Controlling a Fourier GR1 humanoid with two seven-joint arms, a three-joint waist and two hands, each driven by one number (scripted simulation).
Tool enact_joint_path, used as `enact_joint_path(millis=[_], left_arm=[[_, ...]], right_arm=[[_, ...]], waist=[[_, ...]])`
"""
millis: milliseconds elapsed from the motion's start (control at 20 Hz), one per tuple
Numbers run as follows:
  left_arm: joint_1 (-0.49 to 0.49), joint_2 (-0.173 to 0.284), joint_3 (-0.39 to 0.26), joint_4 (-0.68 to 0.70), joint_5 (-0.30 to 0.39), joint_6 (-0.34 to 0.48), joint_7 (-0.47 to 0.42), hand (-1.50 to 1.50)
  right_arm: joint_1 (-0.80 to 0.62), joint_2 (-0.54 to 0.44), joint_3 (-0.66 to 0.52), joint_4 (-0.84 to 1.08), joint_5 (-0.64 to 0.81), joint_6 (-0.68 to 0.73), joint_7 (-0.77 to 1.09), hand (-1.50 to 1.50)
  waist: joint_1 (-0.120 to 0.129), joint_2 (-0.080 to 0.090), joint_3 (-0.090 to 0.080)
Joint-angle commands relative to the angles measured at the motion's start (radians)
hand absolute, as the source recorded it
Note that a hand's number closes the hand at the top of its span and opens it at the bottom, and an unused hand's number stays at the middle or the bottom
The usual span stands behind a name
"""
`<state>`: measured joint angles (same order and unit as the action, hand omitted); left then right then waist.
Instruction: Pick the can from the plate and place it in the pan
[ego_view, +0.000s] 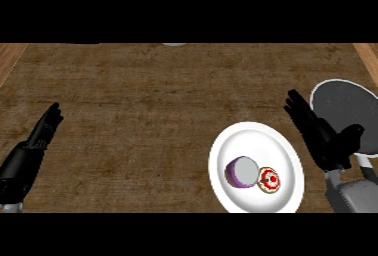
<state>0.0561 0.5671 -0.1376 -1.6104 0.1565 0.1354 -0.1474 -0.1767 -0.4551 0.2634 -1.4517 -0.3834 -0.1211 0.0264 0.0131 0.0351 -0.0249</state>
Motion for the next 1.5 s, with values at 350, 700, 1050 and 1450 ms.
enact_joint_path(millis=[350,700,1050,1450], left_arm=[[-0.087,-0.290,-0.154,0.000,0.049,0.048,0.027,0.00],[-0.103,-0.325,-0.151,-0.020,0.034,0.076,0.084,0.00],[-0.037,-0.372,-0.177,0.068,-0.007,0.047,-0.049,0.00],[-0.088,-0.370,-0.150,0.045,0.003,0.036,-0.006,0.00]], right_arm=[[-0.128,-0.054,-0.030,-0.040,0.024,0.247,-0.207,1.50],[0.030,-0.229,-0.100,-0.030,0.101,0.550,-0.519,-1.50],[-0.105,-0.264,-0.087,-0.062,0.201,0.591,-0.406,-1.50],[-0.231,-0.221,0.126,-0.139,0.457,0.589,-0.192,-1.50]], waist=[[-0.024,-0.033,0.026],[-0.018,-0.037,0.026],[-0.010,-0.036,0.024],[0.003,-0.035,0.024]])
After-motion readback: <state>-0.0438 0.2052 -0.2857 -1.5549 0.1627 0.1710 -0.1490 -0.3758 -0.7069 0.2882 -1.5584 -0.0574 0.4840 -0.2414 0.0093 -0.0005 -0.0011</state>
